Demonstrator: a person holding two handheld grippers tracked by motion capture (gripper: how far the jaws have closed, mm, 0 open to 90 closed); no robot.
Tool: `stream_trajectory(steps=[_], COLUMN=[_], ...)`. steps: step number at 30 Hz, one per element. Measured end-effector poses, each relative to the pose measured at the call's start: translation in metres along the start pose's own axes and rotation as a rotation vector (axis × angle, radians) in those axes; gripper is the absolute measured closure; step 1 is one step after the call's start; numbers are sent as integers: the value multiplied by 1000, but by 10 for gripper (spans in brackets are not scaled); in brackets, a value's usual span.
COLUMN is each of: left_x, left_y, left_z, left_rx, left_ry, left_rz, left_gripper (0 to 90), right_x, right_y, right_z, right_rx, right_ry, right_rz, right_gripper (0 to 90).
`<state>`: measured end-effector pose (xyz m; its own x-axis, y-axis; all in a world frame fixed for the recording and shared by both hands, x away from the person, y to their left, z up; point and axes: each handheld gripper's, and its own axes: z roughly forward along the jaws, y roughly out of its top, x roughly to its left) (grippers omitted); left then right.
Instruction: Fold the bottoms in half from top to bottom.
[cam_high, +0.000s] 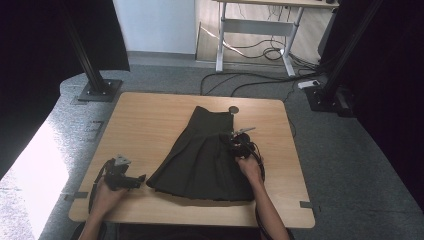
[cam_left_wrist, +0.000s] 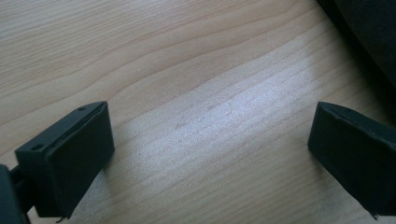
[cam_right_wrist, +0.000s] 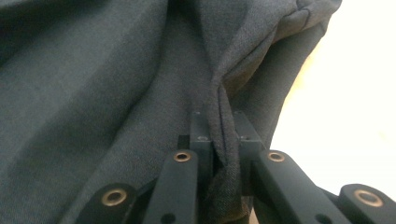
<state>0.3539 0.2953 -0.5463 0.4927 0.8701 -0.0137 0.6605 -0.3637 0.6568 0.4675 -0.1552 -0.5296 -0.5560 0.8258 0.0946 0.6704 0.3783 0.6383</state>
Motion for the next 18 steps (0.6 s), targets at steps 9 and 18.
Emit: stream_trajectory(steps=[9, 18], left_x=[-28, -83], left_y=[26, 31], left_z=[-35, -4], left_rx=[-131, -22], left_ry=[-79, -121], left_rz=[44, 135], left_gripper=[0, 0], right_x=[13, 27], right_y=[-36, -61], right_z=[-26, -43], right_rx=[-2, -23], right_ry=[-18, 9], right_rz=[-9, 1], right_gripper=[807, 768])
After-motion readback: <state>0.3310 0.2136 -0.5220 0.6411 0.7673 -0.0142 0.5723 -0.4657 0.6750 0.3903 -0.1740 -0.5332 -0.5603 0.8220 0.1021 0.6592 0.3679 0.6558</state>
